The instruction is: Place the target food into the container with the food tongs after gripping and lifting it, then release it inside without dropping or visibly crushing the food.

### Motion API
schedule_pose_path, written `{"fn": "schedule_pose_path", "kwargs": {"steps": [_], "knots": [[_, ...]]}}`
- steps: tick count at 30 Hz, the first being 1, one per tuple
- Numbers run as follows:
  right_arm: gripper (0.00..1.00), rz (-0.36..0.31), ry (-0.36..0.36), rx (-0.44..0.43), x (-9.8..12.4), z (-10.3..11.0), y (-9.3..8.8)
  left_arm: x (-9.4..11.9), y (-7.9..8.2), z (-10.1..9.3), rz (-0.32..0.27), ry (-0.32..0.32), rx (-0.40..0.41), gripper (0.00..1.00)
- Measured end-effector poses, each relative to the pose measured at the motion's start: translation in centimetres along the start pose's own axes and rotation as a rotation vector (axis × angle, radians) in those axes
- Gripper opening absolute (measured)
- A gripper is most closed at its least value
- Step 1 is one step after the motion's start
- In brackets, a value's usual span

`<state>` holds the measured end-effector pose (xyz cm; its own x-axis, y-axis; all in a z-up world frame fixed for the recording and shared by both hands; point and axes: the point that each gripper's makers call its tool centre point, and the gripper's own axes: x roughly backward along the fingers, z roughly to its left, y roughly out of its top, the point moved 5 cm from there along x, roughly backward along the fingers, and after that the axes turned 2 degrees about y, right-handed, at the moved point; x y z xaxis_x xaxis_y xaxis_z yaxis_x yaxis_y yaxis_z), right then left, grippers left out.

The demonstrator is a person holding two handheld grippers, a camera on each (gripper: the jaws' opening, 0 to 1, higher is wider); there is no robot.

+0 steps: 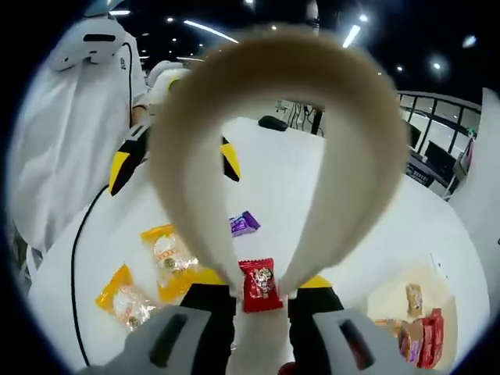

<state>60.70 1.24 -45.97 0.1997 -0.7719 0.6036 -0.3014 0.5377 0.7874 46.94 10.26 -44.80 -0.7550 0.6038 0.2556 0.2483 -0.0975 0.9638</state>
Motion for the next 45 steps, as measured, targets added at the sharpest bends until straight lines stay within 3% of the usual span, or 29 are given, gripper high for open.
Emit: {"fn": "schedule_pose_path", "kwargs": {"steps": [8, 19, 25, 30, 37, 45], "knots": [[0.20, -0.003, -0.080, -0.053, 0.5, 1.0, -0.2, 0.0, 0.1, -0.1, -0.003, -0.004, -0.002, 0.83], [0.22, -0.029, -0.057, -0.051, 0.2, 0.9, 0.0, 0.0, 0.1, -0.2, -0.006, -0.007, 0.000, 0.83], [0.18, -0.032, -0.033, -0.060, 0.0, 0.9, 0.0, 0.1, 0.0, -0.1, -0.007, -0.003, 0.002, 0.83], [0.16, -0.039, -0.056, -0.118, 0.1, 1.0, -0.2, 0.1, -0.1, -0.1, -0.005, -0.005, 0.004, 0.82], [0.15, -0.029, -0.088, -0.133, 0.4, 1.0, -0.2, 0.0, 0.0, -0.2, -0.006, -0.008, 0.003, 0.82], [0.15, -0.053, -0.110, -0.147, 1.7, 0.8, 1.3, 0.0, 0.0, -0.2, -0.007, -0.010, 0.002, 0.82]]}}
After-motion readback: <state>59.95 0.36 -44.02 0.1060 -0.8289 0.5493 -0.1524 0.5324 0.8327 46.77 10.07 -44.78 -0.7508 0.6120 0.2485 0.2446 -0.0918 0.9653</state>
